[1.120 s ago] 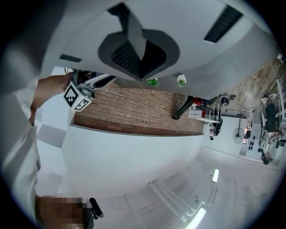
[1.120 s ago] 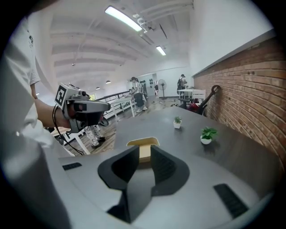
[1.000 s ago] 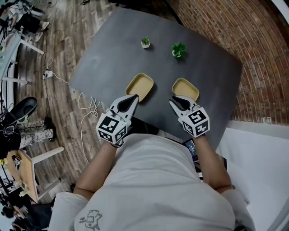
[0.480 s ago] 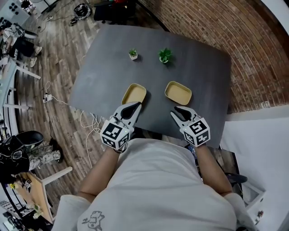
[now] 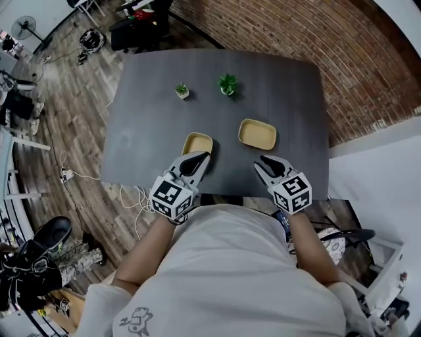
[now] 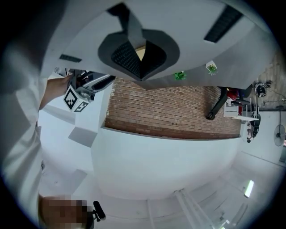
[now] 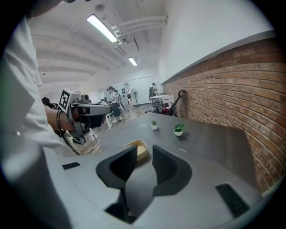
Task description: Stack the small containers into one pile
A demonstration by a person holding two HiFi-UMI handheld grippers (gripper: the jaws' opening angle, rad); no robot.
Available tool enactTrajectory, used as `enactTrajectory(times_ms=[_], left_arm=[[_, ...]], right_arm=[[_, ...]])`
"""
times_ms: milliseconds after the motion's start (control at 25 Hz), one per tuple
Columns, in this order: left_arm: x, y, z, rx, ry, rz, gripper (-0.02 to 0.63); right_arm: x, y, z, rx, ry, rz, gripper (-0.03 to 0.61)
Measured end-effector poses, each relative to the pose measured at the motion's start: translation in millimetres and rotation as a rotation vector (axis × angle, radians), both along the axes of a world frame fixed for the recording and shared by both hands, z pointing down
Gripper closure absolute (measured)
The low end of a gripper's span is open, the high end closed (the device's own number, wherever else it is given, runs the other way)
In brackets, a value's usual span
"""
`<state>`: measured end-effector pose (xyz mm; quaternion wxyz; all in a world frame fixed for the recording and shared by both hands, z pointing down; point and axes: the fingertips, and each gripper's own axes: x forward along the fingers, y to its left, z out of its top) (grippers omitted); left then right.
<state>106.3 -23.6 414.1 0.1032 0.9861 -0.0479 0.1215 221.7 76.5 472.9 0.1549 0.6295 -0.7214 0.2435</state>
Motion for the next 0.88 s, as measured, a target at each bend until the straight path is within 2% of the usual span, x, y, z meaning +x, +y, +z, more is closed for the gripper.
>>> enactTrajectory(times_ms=[440,680,880], left_arm=[[-19.4,-14.0,9.5,-0.019,0.003,0.14,0.603],[-18.1,-17.6,18.0,-0.033,-0.002,0.179,0.603],[3.1,-15.2,23.4,-0.04,-0.006,0.21,0.603]], right_arm=[[0.8,15.3,10.1,-0.024,-0.028,0.238,0.465],[4.2,27.1,19.6,-0.046,-0.032,0.306,0.465],[20.8,33.5,29.9,-0.07,-0.039,0.337,0.465]])
